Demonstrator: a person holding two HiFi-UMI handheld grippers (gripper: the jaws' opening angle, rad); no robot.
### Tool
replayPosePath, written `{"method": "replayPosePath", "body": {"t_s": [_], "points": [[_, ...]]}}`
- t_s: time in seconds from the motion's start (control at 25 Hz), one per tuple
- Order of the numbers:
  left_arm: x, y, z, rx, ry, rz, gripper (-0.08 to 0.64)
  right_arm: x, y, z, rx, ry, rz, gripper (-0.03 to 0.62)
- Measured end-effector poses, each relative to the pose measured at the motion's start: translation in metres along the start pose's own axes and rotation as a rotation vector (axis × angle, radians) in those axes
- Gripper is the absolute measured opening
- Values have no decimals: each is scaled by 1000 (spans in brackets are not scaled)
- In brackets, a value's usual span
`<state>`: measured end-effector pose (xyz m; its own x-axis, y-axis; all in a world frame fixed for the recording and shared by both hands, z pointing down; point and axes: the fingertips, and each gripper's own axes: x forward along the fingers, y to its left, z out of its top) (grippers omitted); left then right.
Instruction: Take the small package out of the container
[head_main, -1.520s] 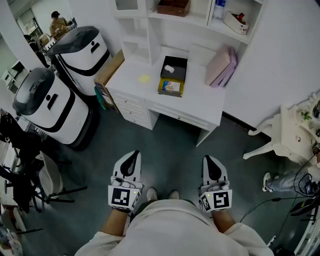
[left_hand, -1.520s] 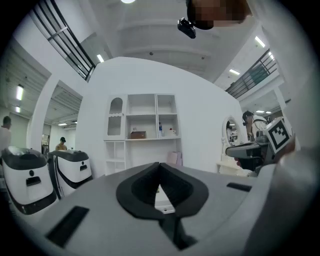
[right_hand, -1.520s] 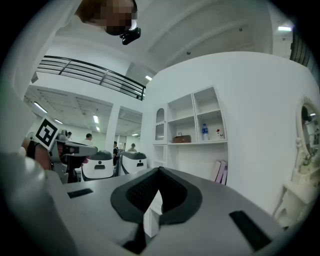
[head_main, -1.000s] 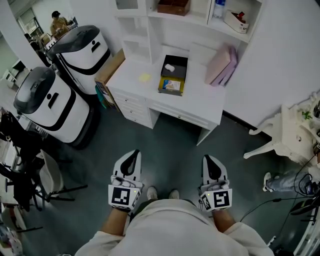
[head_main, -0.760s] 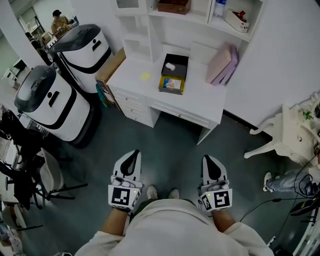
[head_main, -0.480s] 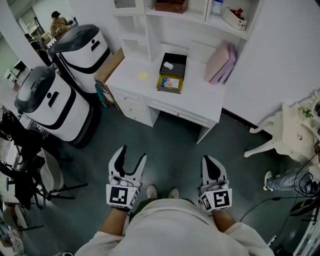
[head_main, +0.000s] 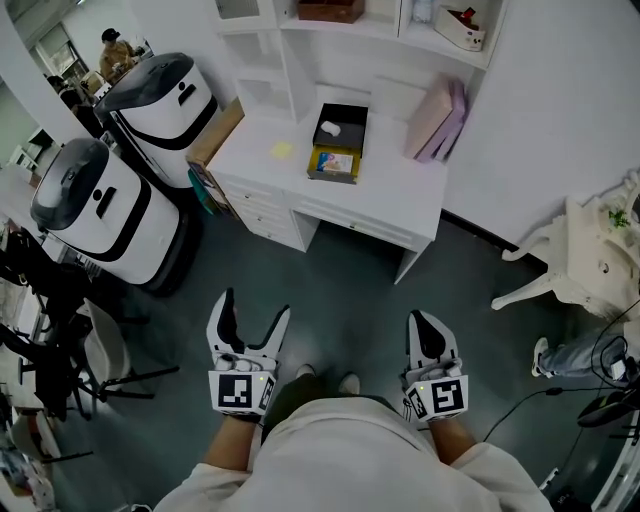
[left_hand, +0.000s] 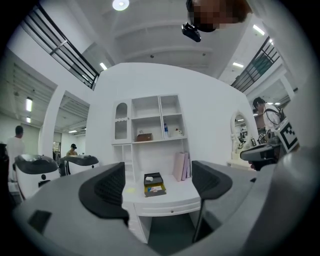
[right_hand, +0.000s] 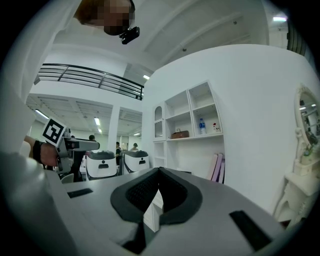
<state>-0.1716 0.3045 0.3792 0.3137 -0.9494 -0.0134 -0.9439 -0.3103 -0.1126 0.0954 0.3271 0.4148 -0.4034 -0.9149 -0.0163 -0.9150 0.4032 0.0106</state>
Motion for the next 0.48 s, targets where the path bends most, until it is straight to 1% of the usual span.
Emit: {"method": "replayPosePath", "body": {"t_s": [0.2,0.32,0.48], "points": [[7,8,-15,0,27,10,417,8,0,-8,4,13,9,25],[23,15,-22,-9,26,9,417,23,-5,-11,-9,22,7,25],[52,25,-29,-17,24,-13,417,48,-11,-11,-18,26,-11,25]]}}
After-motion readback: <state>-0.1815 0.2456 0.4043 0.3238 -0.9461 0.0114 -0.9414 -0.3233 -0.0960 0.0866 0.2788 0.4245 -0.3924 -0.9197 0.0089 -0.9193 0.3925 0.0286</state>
